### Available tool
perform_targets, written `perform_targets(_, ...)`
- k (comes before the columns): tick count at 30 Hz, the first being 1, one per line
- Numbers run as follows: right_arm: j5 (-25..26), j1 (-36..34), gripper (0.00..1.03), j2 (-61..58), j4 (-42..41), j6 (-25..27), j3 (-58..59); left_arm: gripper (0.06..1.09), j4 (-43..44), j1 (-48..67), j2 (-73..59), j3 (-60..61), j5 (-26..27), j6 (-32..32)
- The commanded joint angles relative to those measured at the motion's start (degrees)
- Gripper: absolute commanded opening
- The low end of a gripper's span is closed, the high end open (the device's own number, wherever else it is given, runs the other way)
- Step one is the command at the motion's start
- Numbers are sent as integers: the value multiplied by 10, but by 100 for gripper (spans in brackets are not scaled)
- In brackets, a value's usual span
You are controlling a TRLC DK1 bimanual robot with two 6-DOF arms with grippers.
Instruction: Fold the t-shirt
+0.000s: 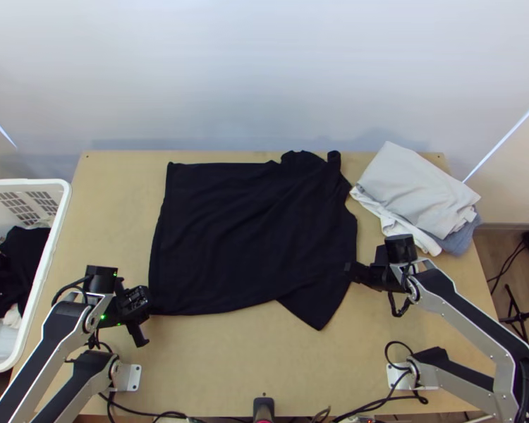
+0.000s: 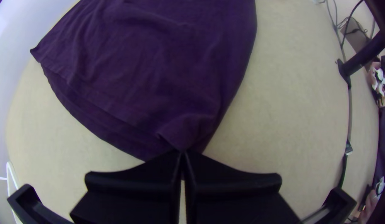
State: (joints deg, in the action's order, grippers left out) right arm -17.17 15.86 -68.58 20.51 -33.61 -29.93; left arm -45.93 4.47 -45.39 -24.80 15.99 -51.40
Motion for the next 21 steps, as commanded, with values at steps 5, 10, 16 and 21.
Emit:
perform_targets(5,7,8,43,-36,-20,1,1,9,1,-1,-1,1,-3,1)
perform_targets(10,23,8,3,-25,-40,7,1,9,16,-19,-15,-17,-7,34)
perform_targets(16,40,7,3,60,-36,7,-58,9,44,-55,-119,-125,22,215)
perform_targets(21,68,0,3,83,-40,23,-152,9,54,-88,-233,-220,38,355)
